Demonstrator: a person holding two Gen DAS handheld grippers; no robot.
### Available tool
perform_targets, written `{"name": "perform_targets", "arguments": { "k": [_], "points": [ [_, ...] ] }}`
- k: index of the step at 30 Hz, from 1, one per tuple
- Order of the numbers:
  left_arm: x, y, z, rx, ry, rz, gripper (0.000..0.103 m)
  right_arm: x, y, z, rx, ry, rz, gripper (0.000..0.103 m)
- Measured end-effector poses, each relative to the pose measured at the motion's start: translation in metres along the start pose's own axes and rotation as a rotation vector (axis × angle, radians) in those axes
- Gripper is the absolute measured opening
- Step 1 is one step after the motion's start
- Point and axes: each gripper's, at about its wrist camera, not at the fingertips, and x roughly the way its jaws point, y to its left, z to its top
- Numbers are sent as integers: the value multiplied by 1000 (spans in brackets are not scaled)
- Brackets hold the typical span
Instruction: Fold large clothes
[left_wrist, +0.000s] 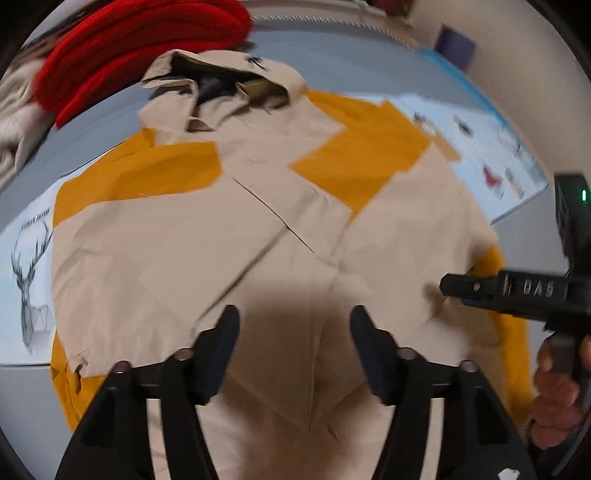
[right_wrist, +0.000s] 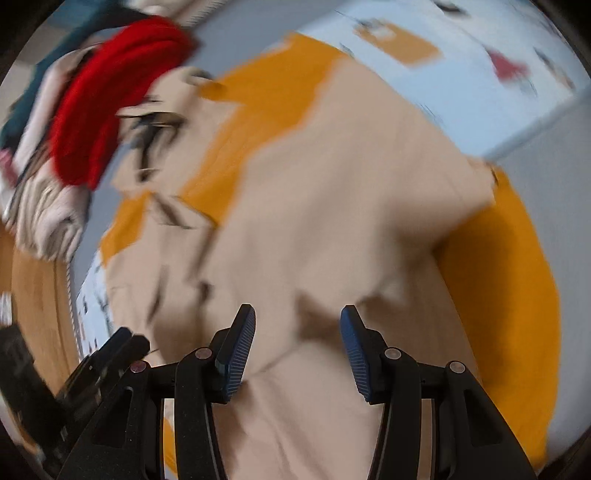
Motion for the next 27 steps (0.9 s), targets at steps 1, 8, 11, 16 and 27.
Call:
{"name": "perform_targets", "arguments": {
  "k": [1,8,11,16,27],
  "points": [
    [7,-2,-2,12,14,21,63,6,-6,2,26,13,0,49],
    [40,2,-11,73,64,206,62,24,-27,17,102,5,-37,33],
    [28,28,-7,-31,29,220,42,29,-33,20,135,12,-15,3],
    [-19,119,-20,-500,-29,92,49,31,-33,22,158,10,-23,2],
    [-64,183,-56,-784,-36,-180,51,30,-21,19,154,-10,-75,2]
  ]
}}
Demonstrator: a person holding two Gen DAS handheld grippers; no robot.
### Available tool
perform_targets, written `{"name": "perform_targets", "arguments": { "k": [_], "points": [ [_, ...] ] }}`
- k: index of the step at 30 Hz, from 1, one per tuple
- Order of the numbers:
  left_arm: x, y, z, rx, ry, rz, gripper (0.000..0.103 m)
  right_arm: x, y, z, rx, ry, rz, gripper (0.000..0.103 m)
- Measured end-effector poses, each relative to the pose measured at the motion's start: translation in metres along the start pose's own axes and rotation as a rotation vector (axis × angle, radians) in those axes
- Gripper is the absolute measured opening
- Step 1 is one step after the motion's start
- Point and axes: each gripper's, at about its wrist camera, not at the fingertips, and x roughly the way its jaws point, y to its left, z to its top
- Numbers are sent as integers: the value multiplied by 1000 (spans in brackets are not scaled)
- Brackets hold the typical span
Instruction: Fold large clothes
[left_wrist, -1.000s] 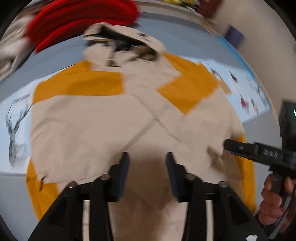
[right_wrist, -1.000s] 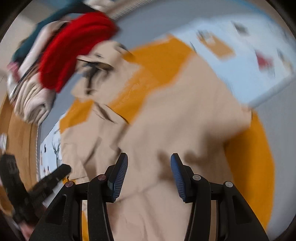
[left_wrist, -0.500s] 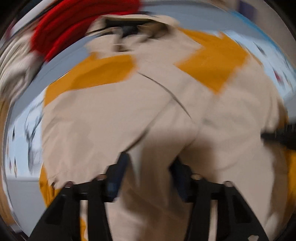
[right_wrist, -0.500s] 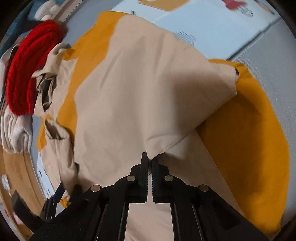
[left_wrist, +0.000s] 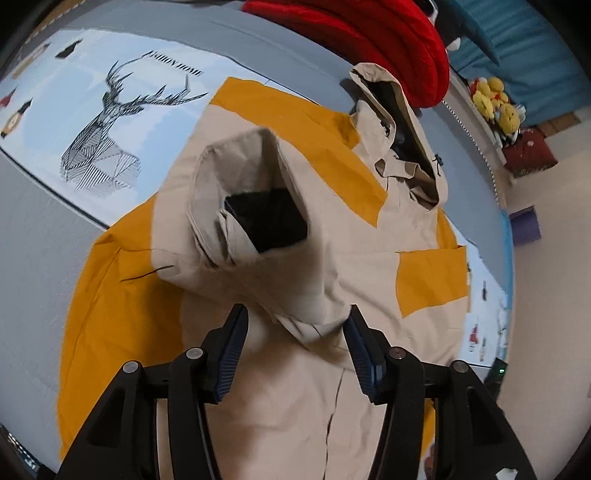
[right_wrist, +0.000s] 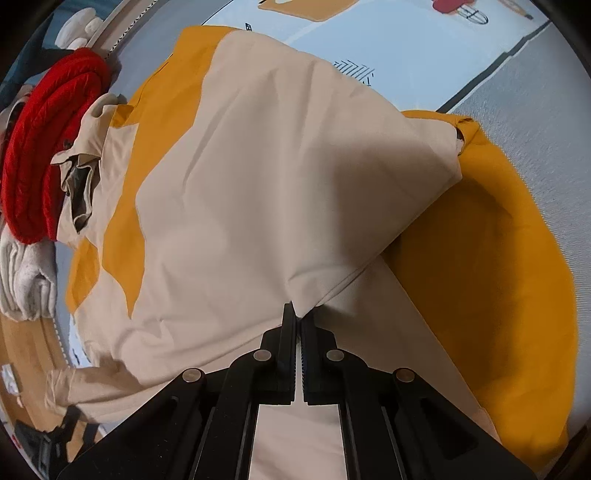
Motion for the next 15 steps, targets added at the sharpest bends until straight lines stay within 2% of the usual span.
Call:
{"name": "perform_targets", "arguments": {
  "k": [5,6,7,8,10,13,15],
  "points": [
    [-12,27,1,-103,36,-17,42,-10,-2,-3,8,-1,-26,8],
    [-14,31,1,-117,37,-18,35,-12,-2,-5,10,-1,-35,10],
    [-17,35,1,-122,35,-11,19,-15,-3,-7,13,0,-41,14],
    [-19,37,1,-118,28,10,15,-19,-3,-10,17,1,-43,16],
    [-21,37,2,-94,18,20,7,-27,-2,-15,10,-7,-41,27],
    [-27,27,5,-27,-15,23,6,-54,11,-27,-49,-109,-55,31],
    [-40,6,8,86,-80,20,6,-75,23,-34,-103,-207,-59,34]
  ]
}}
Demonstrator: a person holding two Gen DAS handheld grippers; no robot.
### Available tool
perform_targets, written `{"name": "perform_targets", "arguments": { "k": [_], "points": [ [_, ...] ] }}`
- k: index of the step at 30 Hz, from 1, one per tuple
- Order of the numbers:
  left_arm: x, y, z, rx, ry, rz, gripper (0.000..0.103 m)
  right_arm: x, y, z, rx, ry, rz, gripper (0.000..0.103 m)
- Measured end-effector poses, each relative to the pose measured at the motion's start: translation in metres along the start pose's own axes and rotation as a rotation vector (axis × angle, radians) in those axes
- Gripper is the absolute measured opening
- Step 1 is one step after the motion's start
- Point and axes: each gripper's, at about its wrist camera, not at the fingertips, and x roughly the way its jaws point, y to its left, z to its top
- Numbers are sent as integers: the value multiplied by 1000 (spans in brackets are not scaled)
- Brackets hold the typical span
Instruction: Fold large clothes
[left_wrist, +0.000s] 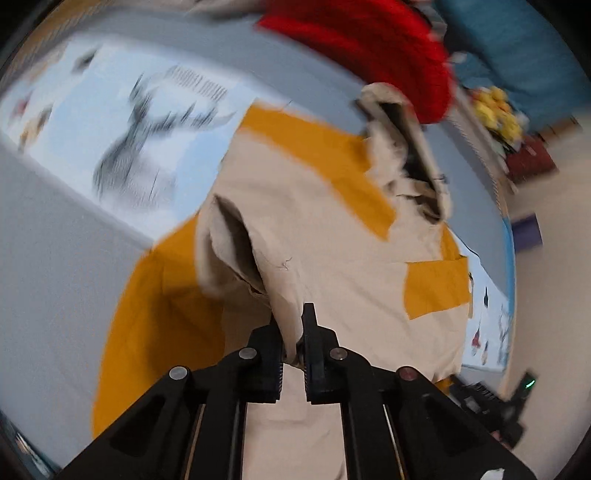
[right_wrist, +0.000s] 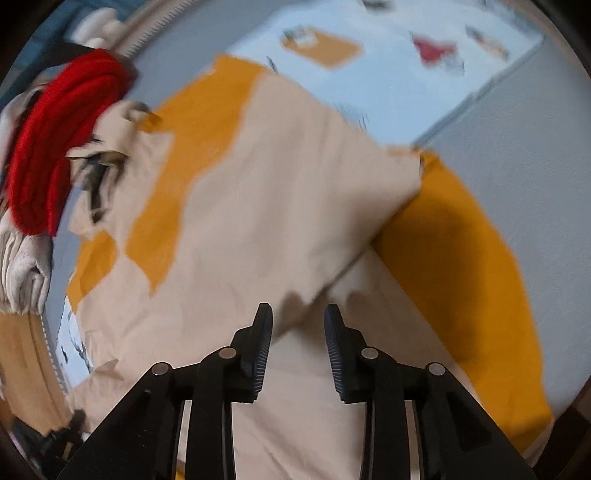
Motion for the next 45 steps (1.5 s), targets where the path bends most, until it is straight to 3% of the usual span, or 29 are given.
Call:
{"name": "perform_targets", "arguments": {
  "k": [5,7,10,11,13,16,19,24,28,31,34,37,39,43,45],
  "points": [
    [-64,-53,9,293,-309,-98,6,-50,29,5,-115,-256,58,50],
    [-71,-52,14,305,-357,-103,11,-58,40,9,-195,-303,100,71],
    [-44,-23,29,169,-263,-40,20,-49,59,13,-274,-279,146,73],
    [-27,-9,33,116,-195,38,26,-40,60,16,-278,-246,158,73],
    [-3,19,38,19,-124,201,24,-24,58,18,-262,-191,155,73],
    [7,29,42,-26,-108,198,24,6,47,23,-208,-93,117,66],
    [21,27,46,-10,-83,150,24,22,37,27,-183,-54,91,63],
    [73,30,36,-16,67,109,24,43,22,37,-165,-9,16,63],
    [107,39,23,-16,163,194,23,64,-1,44,-103,60,-54,63],
    [101,25,23,19,121,264,22,67,-11,46,-63,76,-99,63],
    [74,-10,24,91,32,230,23,37,-2,44,-60,-18,-94,63],
    [53,-38,20,160,-47,220,24,7,30,39,-204,-181,-64,63],
    [43,-53,19,213,-89,216,25,2,48,37,-291,-226,-37,63],
    [41,-57,27,223,-109,218,25,23,62,37,-351,-146,43,63],
    [42,-51,27,199,-88,205,25,38,59,37,-349,-99,36,63]
  ]
}}
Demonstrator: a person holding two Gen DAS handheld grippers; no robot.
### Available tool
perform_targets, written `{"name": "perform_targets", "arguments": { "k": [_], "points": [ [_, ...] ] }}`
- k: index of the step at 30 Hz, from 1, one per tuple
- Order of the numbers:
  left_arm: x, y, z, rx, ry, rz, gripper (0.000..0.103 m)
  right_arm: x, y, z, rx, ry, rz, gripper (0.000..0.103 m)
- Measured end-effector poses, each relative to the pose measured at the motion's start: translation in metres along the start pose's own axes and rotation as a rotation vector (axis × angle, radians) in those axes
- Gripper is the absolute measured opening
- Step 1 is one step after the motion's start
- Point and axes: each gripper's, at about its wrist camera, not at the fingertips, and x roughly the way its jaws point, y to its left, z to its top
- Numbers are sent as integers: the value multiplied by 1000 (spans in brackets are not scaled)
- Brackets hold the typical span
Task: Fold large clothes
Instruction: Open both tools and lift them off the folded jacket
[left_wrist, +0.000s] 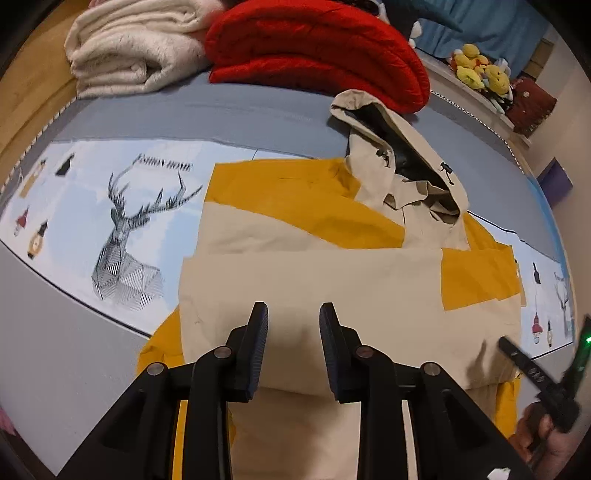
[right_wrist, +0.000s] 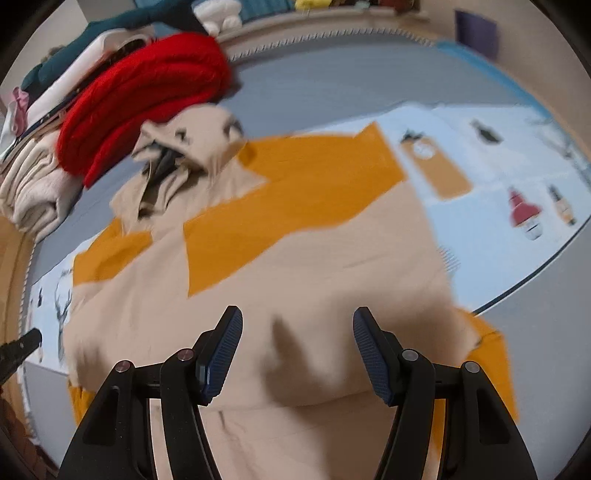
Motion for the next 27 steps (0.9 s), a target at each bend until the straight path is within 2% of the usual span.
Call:
{"name": "perform_targets", "arguments": {
  "k": [7,8,10,14,15,17,20,22,23,25,27],
  "points": [
    [-2,9,1,-11,22,-33,25,43,-34,-12,87,155,-125,62],
    [-2,10,1,-9,22,-32,25,43,-38,-13,104,159,-123,61],
    [-3,11,1,-9,24,-35,25,42,-42,-11,117,167,-150,53],
    [-4,11,2,-11,27,-39,25,40,-50,-9,143,179,-214,50],
    [-4,11,2,-11,27,-41,25,36,-50,-9,148,172,-236,49],
    [-5,11,2,-12,26,-43,25,19,-42,-8,133,102,-276,49],
    [-6,11,2,-15,22,-45,26,-7,-18,-6,72,-34,-234,49],
    [-5,9,1,-11,22,-42,26,-17,9,-5,-45,-123,-169,50],
    [-5,9,1,-9,26,-44,26,-14,20,-4,-95,-129,-131,50],
    [-4,7,0,-1,32,-47,26,-2,35,-4,-139,-82,-46,52],
    [-3,5,0,5,34,-47,26,20,35,-12,-136,34,30,52]
  ]
}}
